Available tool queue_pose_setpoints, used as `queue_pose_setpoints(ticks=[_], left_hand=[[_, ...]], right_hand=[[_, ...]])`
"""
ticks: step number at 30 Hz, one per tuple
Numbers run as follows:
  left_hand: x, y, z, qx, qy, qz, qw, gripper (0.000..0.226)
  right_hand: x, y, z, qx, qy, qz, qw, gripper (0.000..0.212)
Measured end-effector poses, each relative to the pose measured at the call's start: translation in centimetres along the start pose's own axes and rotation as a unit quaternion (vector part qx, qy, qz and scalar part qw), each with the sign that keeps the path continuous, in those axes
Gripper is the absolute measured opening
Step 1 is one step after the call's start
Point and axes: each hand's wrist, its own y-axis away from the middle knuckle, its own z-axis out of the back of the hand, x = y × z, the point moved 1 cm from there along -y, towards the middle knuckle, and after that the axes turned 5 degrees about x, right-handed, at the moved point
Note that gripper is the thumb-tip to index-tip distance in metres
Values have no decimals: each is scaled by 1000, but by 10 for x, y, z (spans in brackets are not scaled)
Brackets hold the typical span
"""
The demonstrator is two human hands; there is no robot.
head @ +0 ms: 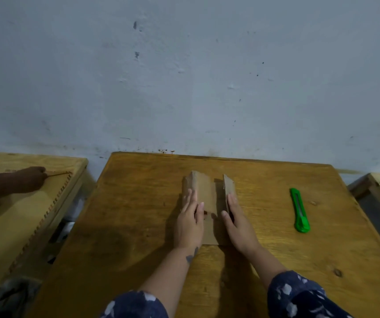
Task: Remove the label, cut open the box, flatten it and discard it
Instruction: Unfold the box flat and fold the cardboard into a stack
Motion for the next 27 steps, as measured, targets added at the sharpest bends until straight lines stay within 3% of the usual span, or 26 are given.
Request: queue_pose_setpoints(ticks=[5, 7, 10, 15, 21, 27], left_hand=[[6, -3, -26, 80, -155, -52, 983, 64], [9, -1, -31, 94, -228, -72, 966, 83], [14, -2, -37, 104, -314, -89, 939, 90], [21, -3, -42, 101, -362, -105, 921, 70], [25, -5, -45, 101, -389, -108, 909, 68], [26, -4, -48, 68, -365, -115, 921, 57]], right_hand=[[-7, 8, 9, 5, -52, -1, 999, 57], [-8, 8, 6, 8, -30, -2, 1000, 58], [-9, 5, 0, 17, 52, -5, 998, 59], [-10, 3, -15, 24, 163, -2, 986, 64], [-13, 2, -20, 47, 200, -13, 979, 79], [-11, 3, -21, 60, 239, -8, 969, 71]])
